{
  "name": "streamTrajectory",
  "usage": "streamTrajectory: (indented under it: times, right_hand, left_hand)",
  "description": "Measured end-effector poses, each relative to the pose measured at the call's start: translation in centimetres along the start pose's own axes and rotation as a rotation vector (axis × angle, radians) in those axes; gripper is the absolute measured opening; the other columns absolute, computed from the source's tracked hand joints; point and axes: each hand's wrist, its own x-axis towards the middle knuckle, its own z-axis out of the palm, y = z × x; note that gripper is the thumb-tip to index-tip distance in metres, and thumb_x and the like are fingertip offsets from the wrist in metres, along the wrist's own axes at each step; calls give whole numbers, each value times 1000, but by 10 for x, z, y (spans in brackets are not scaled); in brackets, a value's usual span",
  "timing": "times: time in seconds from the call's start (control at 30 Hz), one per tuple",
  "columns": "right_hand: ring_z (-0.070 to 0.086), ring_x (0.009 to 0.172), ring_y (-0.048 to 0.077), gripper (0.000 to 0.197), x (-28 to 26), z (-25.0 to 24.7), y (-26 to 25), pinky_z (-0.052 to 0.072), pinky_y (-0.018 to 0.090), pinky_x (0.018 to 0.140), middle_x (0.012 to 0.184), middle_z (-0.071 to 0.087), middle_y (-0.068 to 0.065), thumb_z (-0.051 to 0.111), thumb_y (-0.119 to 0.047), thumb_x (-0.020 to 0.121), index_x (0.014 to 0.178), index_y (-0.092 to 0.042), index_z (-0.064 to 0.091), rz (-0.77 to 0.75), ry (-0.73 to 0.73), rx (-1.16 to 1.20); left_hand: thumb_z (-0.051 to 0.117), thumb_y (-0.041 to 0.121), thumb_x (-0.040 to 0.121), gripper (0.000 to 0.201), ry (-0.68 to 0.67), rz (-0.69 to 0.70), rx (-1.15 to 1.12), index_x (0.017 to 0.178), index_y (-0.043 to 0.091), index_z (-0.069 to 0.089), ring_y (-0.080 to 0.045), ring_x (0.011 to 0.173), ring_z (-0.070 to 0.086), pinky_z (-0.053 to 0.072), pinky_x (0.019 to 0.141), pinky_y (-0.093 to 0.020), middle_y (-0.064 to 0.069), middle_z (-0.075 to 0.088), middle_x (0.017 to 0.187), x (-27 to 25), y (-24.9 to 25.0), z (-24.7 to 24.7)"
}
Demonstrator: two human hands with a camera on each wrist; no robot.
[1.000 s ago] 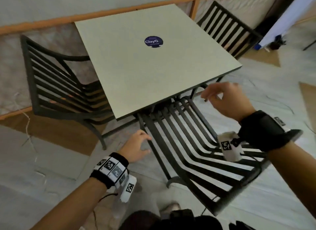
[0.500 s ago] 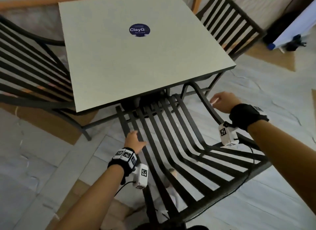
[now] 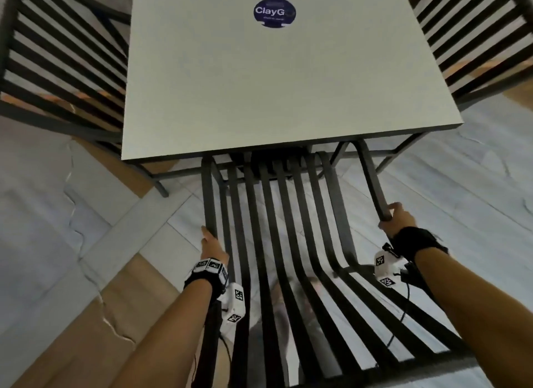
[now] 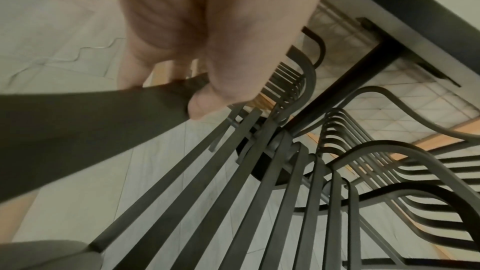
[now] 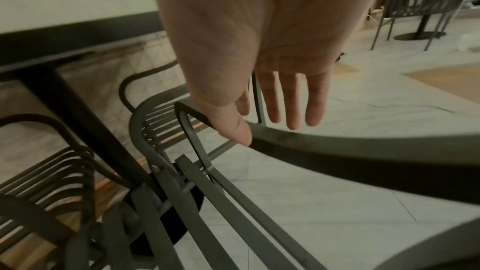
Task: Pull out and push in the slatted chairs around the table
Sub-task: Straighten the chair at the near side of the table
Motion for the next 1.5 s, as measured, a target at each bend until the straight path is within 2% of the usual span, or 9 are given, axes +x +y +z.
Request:
streamTrajectory:
  times: [0.23,0.43,0.77,0.9,1.0,1.17,1.23,1.4,1.5]
  right_hand:
    - [58,98,45,55,25,27,20,40,39,75,123,56,33,54,-11,93,142,-7,29,59,-50,116]
    - [47,77,35,43,33,33,34,35,38,68,89,50,23,40,-6,96,138,-11,32,40,-79,23]
    - [52,74,36,41,11,42,55,43,41,67,86,51,24,43,-6,95,135,-11,34,56,-59,44]
    - [54,77,38,42,1,37,53,42,38,67,91,53,25,45,-4,92,134,-7,39,69,-36,62]
    - [58,102,44,46,-13,27,43,45,40,78,115,59,30,54,-7,88,133,-2,43,54,-25,75]
    - [55,117,36,46,-61,1,23,43,38,97,132,56,20,63,-16,87,130,-7,50,-101,-48,230]
    - [56,113,31,40,-85,-16,21,42,39,96,130,57,16,65,-16,86,124,-10,55,-120,-81,432]
    - [50,83,23,31,-148,-72,43,41,34,70,101,55,13,59,-10,90,120,-8,58,-114,-292,813]
    - [60,96,28,26,-176,-107,80,48,43,92,107,63,10,57,-13,92,117,-12,62,-125,-337,890]
  left_hand:
    - [51,-10,83,98,18,43,70,148,19,-16,-43,120,48,45,103,-46,-26,35,139,2,-9,4]
    - [52,-12,82,101,-1,62,116,147,19,-19,-41,120,49,45,102,-42,-26,31,143,-5,-9,3]
    - [48,-11,86,94,5,66,165,147,15,-18,-39,124,47,41,107,-41,-27,31,144,-25,-25,6]
    - [54,-1,89,90,19,103,188,149,15,-11,-40,119,51,44,105,-46,-27,44,135,-24,-32,1]
    - [59,2,87,86,29,96,228,150,8,1,-40,121,50,44,105,-46,-28,49,131,-26,-29,-4]
    - [65,8,81,60,-33,66,232,136,2,42,-41,116,54,46,103,-45,-26,53,128,-42,-23,-11]
    - [66,14,82,53,-76,99,218,132,3,49,-37,122,52,42,108,-43,-23,51,136,-57,-16,-13]
    - [63,14,87,50,-126,244,215,134,3,48,-30,130,47,35,110,-35,-18,48,142,-108,16,-7]
    - [62,17,88,47,-154,332,224,133,9,49,-28,131,46,37,110,-37,-14,47,143,-142,38,2]
